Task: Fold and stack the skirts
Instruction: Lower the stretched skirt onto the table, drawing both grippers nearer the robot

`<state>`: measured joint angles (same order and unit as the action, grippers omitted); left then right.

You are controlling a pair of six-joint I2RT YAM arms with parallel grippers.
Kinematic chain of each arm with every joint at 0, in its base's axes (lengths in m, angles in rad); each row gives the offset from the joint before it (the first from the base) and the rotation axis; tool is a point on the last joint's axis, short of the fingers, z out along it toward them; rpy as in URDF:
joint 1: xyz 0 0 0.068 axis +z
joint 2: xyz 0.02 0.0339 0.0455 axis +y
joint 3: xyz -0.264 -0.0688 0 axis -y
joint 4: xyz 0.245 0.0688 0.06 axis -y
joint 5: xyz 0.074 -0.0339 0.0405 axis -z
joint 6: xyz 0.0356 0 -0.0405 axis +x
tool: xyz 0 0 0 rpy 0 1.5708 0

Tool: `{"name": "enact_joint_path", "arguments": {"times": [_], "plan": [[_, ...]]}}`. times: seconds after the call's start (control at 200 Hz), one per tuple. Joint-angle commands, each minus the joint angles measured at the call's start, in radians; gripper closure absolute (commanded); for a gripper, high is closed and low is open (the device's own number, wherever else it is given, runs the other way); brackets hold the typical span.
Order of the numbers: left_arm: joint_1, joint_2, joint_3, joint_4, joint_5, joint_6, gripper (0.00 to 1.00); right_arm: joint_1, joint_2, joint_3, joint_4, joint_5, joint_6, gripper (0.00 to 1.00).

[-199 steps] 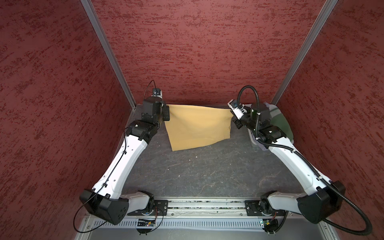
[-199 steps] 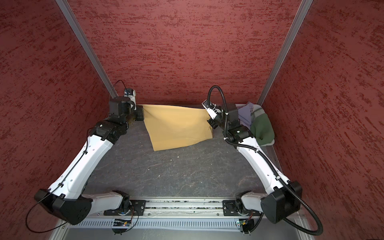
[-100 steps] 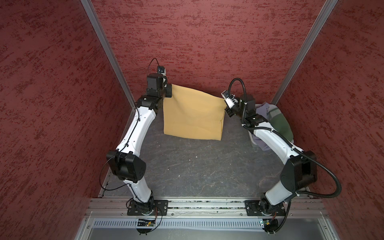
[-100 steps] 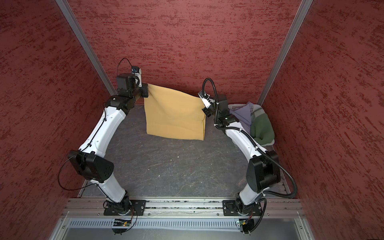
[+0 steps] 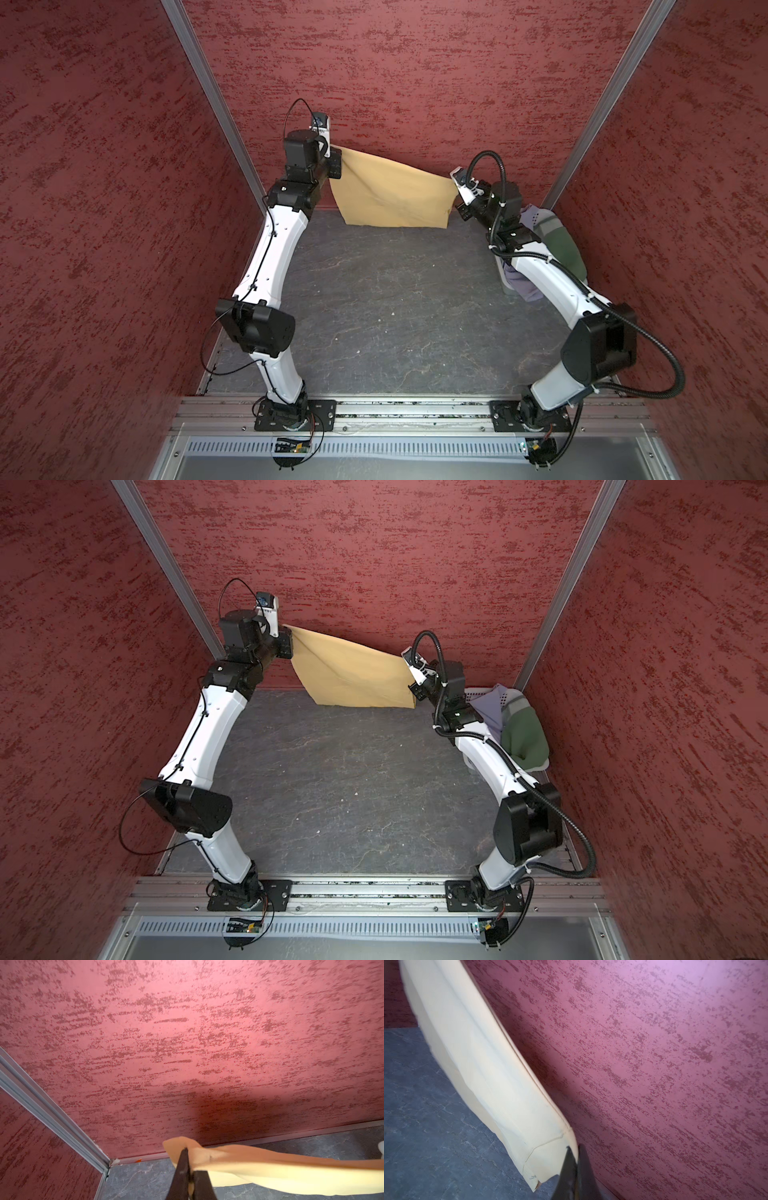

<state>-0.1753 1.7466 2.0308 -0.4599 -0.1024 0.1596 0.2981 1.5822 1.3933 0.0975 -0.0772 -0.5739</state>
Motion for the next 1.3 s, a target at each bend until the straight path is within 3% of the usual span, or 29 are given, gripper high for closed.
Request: {"name": "enact_joint_path", "arguments": {"times": [0.0, 0.145, 0.326, 0.421, 0.591, 0.852, 1.062, 1.298], "plan": [[-0.01, -0.164, -0.184, 0.122, 0.026, 0.033, 1.0, -0.013, -0.115, -0.118, 0.008, -0.068, -0.052, 1.0], [-0.063, -0.369, -0.533, 0.178, -0.033, 0.036, 1.0, -0.011, -0.228, -0.318, -0.055, -0.199, -0.045, 1.0], [-0.135, -0.616, -0.856, 0.091, -0.178, -0.093, 1.0, 0.013, -0.346, -0.513, -0.141, -0.34, 0.055, 1.0], [-0.154, -0.726, -0.959, 0.008, -0.228, -0.18, 1.0, 0.043, -0.389, -0.582, -0.169, -0.42, 0.129, 1.0], [-0.187, -0.817, -1.017, -0.174, -0.283, -0.303, 1.0, 0.09, -0.419, -0.642, -0.217, -0.495, 0.287, 1.0], [-0.21, -0.76, -1.094, -0.22, -0.321, -0.399, 1.0, 0.107, -0.307, -0.638, -0.224, -0.51, 0.379, 1.0], [-0.208, -0.602, -1.043, -0.174, -0.405, -0.418, 1.0, 0.107, -0.151, -0.518, -0.227, -0.382, 0.397, 1.0], [-0.201, -0.428, -0.952, -0.083, -0.411, -0.373, 1.0, 0.105, 0.015, -0.334, -0.308, -0.261, 0.382, 1.0]]}}
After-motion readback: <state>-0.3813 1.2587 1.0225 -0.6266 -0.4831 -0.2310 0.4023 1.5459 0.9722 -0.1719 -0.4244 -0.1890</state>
